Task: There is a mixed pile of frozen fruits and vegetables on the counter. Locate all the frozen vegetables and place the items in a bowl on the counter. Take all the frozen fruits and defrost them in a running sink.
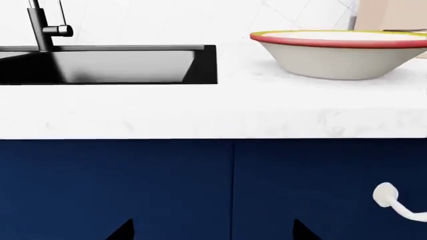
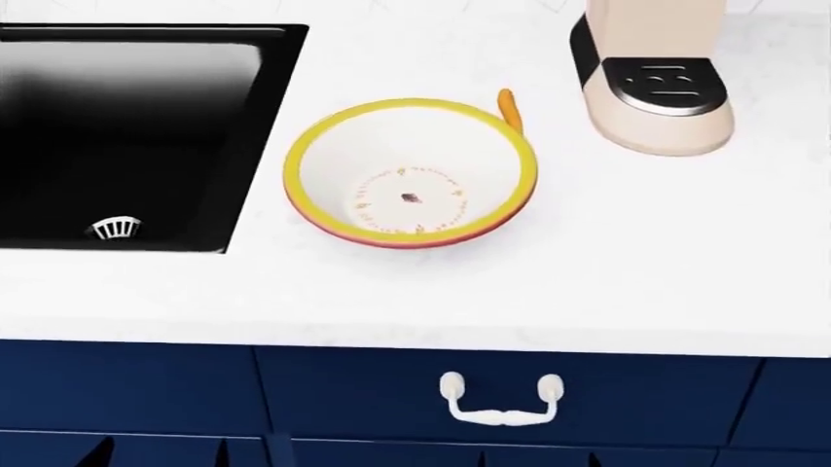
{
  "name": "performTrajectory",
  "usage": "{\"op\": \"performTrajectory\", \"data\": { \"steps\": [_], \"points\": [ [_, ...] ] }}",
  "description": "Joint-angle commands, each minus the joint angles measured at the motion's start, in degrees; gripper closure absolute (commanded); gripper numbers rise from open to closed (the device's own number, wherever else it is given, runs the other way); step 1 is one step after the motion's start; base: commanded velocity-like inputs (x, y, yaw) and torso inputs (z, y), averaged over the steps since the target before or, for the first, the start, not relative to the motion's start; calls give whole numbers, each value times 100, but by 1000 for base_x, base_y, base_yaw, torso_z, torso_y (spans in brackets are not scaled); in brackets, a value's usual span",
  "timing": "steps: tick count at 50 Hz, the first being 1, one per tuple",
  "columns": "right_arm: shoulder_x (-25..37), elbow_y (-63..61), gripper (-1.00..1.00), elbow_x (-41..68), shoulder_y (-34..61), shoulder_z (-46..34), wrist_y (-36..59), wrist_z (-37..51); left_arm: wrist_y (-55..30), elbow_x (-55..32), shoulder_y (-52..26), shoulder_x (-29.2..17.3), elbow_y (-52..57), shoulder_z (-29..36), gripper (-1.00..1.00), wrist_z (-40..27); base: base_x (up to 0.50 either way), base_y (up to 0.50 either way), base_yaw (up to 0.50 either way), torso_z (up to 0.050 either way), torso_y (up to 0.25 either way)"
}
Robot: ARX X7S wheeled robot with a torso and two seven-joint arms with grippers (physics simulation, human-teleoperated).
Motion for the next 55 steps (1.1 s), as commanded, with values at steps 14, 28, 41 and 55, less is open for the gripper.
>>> {"op": "performTrajectory", "data": {
  "steps": [14, 28, 41, 55],
  "points": [
    [-23, 29, -100, 22, 46, 61, 68, 7, 211, -72, 77, -57, 19, -109, -100, 44, 0, 0, 0, 50, 0],
    [266, -1302, -100, 193, 139, 191, 1114, 179, -852, -556, -78, -290, 1228, -178, -100, -34, 0, 0, 0, 23, -1],
    [1165, -4624, -100, 1634, 1295, 1384, 5142, 582, -3949, -1591, -931, -1199, 3994, -831, -100, -502, 0, 0, 0, 0, 0],
    [1470, -5352, -100, 4561, 3776, 3842, 9111, 996, -6169, -2617, -2923, -1670, 4186, -1484, -100, -565, 0, 0, 0, 0, 0]
  ]
}}
